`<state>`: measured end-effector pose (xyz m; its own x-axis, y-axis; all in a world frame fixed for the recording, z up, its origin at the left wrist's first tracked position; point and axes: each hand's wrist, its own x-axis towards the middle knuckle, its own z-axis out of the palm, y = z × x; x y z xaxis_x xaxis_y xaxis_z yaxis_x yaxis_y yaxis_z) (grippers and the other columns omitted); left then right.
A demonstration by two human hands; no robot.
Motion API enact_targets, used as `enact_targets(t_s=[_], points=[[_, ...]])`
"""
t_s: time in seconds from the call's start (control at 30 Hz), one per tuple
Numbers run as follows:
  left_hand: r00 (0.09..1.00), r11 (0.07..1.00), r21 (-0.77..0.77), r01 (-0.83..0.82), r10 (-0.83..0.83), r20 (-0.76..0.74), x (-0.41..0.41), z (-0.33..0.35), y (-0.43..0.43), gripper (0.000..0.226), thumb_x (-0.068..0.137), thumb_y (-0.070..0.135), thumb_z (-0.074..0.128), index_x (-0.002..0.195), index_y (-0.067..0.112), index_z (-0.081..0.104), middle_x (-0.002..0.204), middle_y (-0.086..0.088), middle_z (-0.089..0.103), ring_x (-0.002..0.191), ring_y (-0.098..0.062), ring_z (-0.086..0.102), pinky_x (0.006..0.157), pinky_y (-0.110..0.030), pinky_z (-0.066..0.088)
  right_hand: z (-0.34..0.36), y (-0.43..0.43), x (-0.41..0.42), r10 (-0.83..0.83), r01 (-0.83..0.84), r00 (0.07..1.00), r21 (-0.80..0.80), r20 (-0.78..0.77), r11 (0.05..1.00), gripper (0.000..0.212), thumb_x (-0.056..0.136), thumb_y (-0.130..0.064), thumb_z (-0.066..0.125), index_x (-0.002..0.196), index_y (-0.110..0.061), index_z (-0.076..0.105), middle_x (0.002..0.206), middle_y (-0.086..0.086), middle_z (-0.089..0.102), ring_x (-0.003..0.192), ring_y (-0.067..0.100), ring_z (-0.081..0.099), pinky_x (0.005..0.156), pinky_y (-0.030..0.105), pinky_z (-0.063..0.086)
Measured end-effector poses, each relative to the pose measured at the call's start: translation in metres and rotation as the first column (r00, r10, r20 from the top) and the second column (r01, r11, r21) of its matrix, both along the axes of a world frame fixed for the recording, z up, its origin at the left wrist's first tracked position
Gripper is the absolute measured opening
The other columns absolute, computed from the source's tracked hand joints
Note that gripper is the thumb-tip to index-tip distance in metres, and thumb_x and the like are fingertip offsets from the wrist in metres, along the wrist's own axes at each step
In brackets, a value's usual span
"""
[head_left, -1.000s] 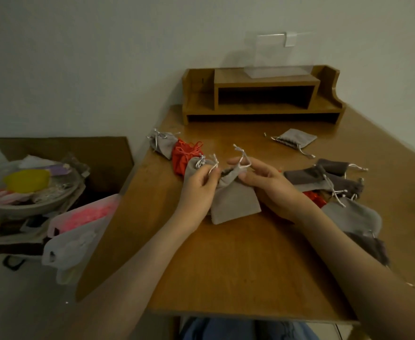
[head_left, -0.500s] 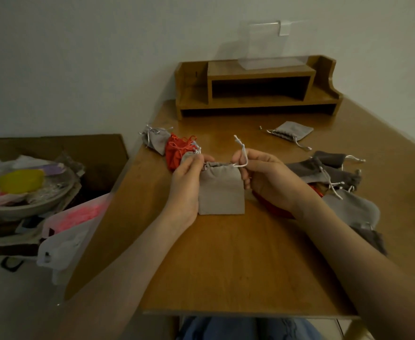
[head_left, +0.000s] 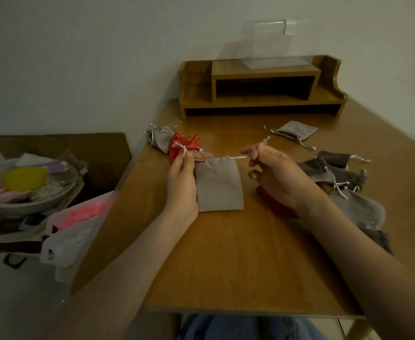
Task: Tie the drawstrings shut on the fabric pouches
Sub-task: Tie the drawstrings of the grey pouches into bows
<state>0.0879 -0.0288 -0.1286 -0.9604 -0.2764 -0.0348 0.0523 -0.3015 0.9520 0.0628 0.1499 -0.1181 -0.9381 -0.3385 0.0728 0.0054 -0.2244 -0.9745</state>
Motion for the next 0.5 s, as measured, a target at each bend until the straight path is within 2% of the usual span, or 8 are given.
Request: enact_targets(t_s=[0.07, 0.13, 0.2, 0.27, 0.37, 0.43, 0.5], points=[[1.0, 0.993, 0.119, 0.021, -0.023, 0.019, -0.001, 0.003, -0.001, 0.033, 0.102, 0.032, 0.039, 0.089, 0.014, 0.063, 0.098, -0.005, 0.072, 0.081, -0.014, 0.067, 0.068, -0.026, 0.053, 0.001, 0.0, -0.001, -0.006, 0.008, 1.0, -0.105, 0.019, 0.994, 0.034, 0.102, -0.024, 0.034, 0.075, -0.018, 0.053, 0.095, -0.002, 0.063, 0.072, 0.01, 0.049, 0.063, 0.023, 0.041], [1.0, 0.982, 0.187, -0.005, 0.003, 0.015, -0.001, 0.005, -0.003, 0.032, 0.103, 0.029, 0.037, 0.082, 0.017, 0.057, 0.081, 0.001, 0.072, 0.058, -0.008, 0.054, 0.055, -0.017, 0.043, 0.002, 0.0, -0.002, 0.021, -0.008, 0.998, -0.247, 0.051, 0.969, 0.033, 0.103, -0.023, 0.03, 0.077, -0.017, 0.049, 0.078, 0.0, 0.061, 0.06, 0.01, 0.046, 0.053, 0.02, 0.038], [0.999, 0.986, 0.157, -0.051, 0.051, 0.001, -0.001, 0.005, -0.002, 0.033, 0.104, 0.026, 0.034, 0.077, 0.017, 0.05, 0.057, 0.006, 0.058, 0.048, -0.004, 0.038, 0.048, -0.015, 0.036, 0.001, 0.002, -0.003, 0.022, -0.012, 0.999, -0.258, 0.039, 0.966, 0.033, 0.104, -0.021, 0.027, 0.077, -0.016, 0.047, 0.061, -0.002, 0.05, 0.052, 0.01, 0.038, 0.049, 0.021, 0.032], [0.998, 0.998, 0.044, -0.051, 0.053, -0.03, 0.0, 0.004, 0.0, 0.035, 0.105, 0.026, 0.031, 0.076, 0.016, 0.047, 0.051, 0.006, 0.042, 0.043, -0.003, 0.035, 0.045, -0.013, 0.035, -0.002, 0.002, -0.002, 0.022, -0.02, 1.0, -0.201, 0.01, 0.979, 0.033, 0.104, -0.021, 0.027, 0.077, -0.016, 0.047, 0.056, -0.003, 0.04, 0.049, 0.01, 0.031, 0.048, 0.022, 0.029], [0.996, 0.997, -0.037, 0.066, -0.068, -0.055, 0.001, 0.002, 0.004, 0.033, 0.104, 0.028, 0.031, 0.078, 0.016, 0.049, 0.05, 0.006, 0.034, 0.043, -0.004, 0.029, 0.043, -0.014, 0.03, -0.001, 0.004, -0.001, -0.006, 0.002, 1.0, -0.218, -0.018, 0.976, 0.026, 0.1, -0.023, 0.034, 0.081, -0.015, 0.05, 0.057, -0.003, 0.041, 0.051, 0.01, 0.031, 0.05, 0.021, 0.031], [0.98, 0.98, -0.023, 0.196, -0.197, -0.037, 0.001, 0.002, 0.005, 0.033, 0.104, 0.028, 0.032, 0.08, 0.015, 0.051, 0.046, 0.009, 0.034, 0.041, -0.005, 0.028, 0.044, -0.017, 0.027, 0.004, 0.008, -0.001, -0.001, -0.013, 0.999, -0.317, -0.043, 0.948, 0.019, 0.097, -0.02, 0.038, 0.092, -0.012, 0.055, 0.063, -0.002, 0.052, 0.054, 0.008, 0.042, 0.053, 0.018, 0.039], [0.949, 0.949, 0.006, 0.317, -0.316, -0.011, 0.002, 0.003, 0.008, 0.033, 0.104, 0.029, 0.033, 0.083, 0.014, 0.054, 0.045, 0.009, 0.033, 0.041, -0.004, 0.028, 0.045, -0.018, 0.025, 0.01, 0.009, 0.0, 0.076, -0.085, 0.996, -0.425, -0.038, 0.901, 0.019, 0.094, -0.013, 0.04, 0.106, -0.011, 0.055, 0.077, 0.0, 0.064, 0.063, 0.006, 0.054, 0.061, 0.017, 0.049]])
